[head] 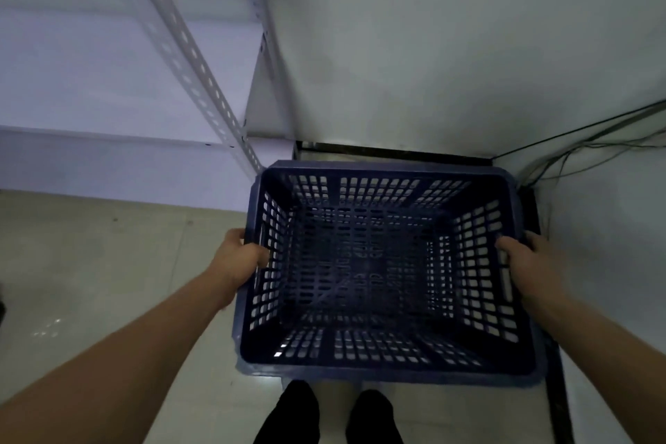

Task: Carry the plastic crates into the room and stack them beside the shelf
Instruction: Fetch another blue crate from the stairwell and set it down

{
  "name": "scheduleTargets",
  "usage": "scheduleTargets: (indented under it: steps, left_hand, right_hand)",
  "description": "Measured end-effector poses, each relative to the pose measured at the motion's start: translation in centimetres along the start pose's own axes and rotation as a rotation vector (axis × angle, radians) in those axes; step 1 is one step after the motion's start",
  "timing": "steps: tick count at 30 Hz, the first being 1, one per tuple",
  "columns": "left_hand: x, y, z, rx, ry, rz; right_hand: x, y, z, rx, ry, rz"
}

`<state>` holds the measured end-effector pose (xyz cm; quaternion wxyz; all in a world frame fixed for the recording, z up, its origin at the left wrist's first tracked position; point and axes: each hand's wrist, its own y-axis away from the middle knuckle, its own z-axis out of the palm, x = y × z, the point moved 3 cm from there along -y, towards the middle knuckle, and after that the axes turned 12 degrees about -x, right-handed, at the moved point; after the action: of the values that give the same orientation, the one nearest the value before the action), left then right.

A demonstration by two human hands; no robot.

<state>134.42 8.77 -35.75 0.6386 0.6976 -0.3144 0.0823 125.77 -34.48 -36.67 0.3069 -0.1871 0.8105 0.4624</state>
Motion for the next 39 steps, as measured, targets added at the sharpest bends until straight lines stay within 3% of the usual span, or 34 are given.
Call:
scheduleTargets:
  steps: [10,27,39]
  left_hand:
    - [-1.0,-3.9,1.7,-0.022,-0.037,0.022]
    - [-1.5,-4.0,2.8,0.052,-0.047,0.051]
    - [-0.5,-4.6,2.9,0.051,-0.008,0.02]
  right_hand:
    - [3.2,-3.8,2.2,0.009,-0.161,-0.058]
    - [3.4,-4.0,2.2,0.106,-0.142,-0.082]
    - [2.2,-5.9,2.0,0.067,-0.091,-0.083]
